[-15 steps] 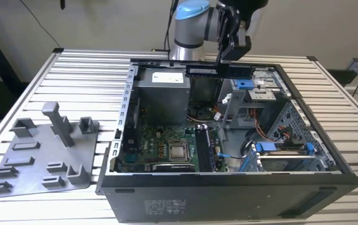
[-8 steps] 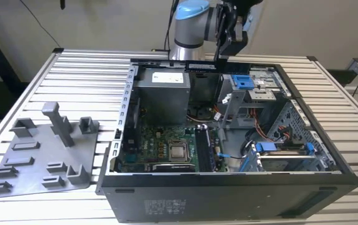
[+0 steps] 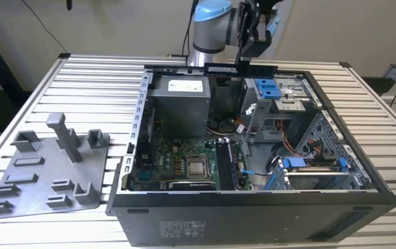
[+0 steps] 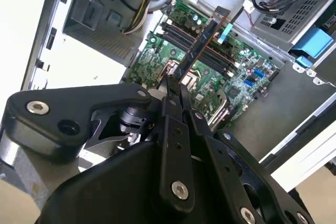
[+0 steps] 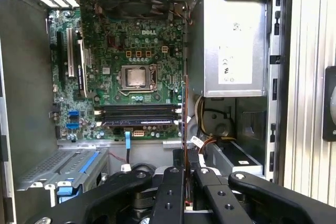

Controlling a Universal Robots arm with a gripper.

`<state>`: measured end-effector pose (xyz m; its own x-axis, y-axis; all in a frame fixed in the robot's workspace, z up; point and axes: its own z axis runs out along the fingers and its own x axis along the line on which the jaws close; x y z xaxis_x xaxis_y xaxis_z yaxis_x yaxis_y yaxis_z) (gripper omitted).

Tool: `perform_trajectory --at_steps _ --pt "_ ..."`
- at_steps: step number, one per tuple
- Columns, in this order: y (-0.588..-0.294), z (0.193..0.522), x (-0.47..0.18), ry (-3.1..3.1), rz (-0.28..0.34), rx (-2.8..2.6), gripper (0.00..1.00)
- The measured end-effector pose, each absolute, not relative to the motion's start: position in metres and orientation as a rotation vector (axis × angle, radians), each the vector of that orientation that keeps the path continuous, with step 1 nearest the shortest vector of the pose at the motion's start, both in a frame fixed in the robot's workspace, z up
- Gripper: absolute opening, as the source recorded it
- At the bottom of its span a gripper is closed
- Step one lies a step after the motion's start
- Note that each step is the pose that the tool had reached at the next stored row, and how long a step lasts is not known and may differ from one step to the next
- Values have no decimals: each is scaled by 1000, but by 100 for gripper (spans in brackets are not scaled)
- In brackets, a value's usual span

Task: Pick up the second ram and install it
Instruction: 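Pick up the second ram and move it above second insertion slot, then insert the second ram into the second slot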

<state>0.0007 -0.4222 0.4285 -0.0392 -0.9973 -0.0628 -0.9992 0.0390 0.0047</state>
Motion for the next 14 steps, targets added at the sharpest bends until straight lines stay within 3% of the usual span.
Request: perform_trajectory --at_steps 14 --pt "-421 428 1 2234 73 -2148 14"
